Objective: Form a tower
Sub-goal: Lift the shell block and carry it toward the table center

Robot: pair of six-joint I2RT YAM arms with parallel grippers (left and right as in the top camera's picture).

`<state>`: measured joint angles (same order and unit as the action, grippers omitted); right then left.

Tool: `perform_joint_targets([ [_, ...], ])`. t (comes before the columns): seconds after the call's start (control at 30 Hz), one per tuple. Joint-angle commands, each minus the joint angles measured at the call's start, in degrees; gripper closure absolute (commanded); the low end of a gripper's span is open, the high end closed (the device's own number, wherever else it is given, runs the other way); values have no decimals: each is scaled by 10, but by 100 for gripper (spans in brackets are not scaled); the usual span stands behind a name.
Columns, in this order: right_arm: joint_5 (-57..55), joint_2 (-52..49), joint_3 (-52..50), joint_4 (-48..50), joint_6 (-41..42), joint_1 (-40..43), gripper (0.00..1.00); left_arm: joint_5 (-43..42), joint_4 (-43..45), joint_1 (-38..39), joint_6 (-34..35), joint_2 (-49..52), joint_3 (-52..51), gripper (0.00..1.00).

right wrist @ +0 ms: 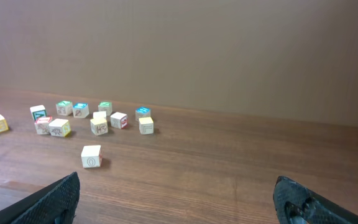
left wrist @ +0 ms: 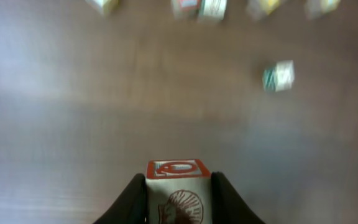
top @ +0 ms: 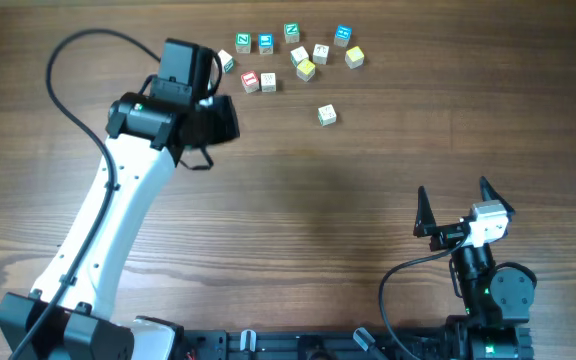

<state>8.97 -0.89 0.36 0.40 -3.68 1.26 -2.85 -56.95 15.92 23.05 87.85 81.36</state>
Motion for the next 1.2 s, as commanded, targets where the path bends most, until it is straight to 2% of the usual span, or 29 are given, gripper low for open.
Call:
perform_joint_targets([
  [0.0,7,5,-1,3,8,2,0,-44,-41,10,0,2,0,85],
  [0.2,7,5,-1,3,8,2,0,-39,-29,62,9,5,0,87],
  [0.37,7,5,-1,3,8,2,0,-1,-7,101,32,37,-6,88],
  [0.67,7,5,-1,3,8,2,0,13,22,141,49,179,-6,89],
  [0.97,7,5,-1,3,8,2,0,30,54,154,42,218,-10,88],
  [1.17,7,5,-1,3,8,2,0,30,122,154,42,218,-61,88],
])
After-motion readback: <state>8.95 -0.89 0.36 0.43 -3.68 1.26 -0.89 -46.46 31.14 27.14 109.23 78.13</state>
